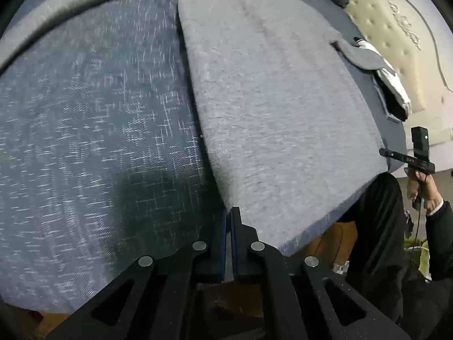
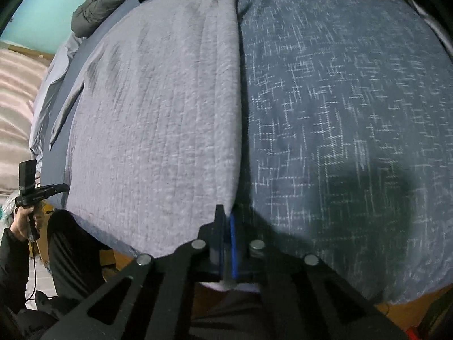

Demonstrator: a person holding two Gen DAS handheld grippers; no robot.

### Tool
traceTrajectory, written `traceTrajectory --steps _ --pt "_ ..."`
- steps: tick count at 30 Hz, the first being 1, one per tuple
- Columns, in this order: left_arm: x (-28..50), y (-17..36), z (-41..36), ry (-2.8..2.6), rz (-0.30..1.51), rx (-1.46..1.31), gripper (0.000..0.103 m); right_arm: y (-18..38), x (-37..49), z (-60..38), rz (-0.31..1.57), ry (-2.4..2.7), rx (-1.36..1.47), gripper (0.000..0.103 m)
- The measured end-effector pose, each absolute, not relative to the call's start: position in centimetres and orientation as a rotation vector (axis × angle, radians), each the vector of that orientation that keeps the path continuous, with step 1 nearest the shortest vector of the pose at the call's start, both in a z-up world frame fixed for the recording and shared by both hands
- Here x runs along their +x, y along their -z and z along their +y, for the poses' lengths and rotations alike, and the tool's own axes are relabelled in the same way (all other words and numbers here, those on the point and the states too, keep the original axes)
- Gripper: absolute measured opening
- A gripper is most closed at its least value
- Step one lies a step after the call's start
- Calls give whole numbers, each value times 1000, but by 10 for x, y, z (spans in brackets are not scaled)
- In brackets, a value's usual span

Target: Fold clothes

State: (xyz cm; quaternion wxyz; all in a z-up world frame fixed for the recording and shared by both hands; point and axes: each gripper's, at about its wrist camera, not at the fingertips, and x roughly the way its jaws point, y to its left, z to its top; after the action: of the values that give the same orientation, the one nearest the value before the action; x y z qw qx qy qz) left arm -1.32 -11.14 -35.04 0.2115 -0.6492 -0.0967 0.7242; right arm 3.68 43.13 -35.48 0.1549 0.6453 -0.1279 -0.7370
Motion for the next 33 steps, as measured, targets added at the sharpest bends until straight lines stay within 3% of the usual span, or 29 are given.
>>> traceTrajectory --steps 11,15,18,19,20,26,28,30,33 --pt "-11 369 -123 -1984 -370 -1829 4 359 45 420 -275 2145 1865 2" --pt "3 374 -118 -1922 -326 -1852 23 357 38 423 -336 2142 1855 3" --pt "6 380 -115 -1917 -325 -1857 21 359 38 425 -370 2126 1863 4" --pt "7 381 -115 -1917 -322 -1863 15 359 39 427 -368 2124 1867 4" --pt "8 381 -115 -1915 -317 -1868 3 360 40 428 -365 2122 1870 4" --pt "6 368 -122 -1947 -270 -1872 4 363 45 424 -340 2107 1877 4" --pt "3 360 -126 -1978 -278 -1858 7 362 34 433 -379 2097 1861 4" --pt "-1 352 -129 -2025 -268 -1844 24 352 28 439 -399 2119 1831 8" --pt "-7 345 -134 -2088 -266 -1829 32 332 11 455 -390 2211 1792 25"
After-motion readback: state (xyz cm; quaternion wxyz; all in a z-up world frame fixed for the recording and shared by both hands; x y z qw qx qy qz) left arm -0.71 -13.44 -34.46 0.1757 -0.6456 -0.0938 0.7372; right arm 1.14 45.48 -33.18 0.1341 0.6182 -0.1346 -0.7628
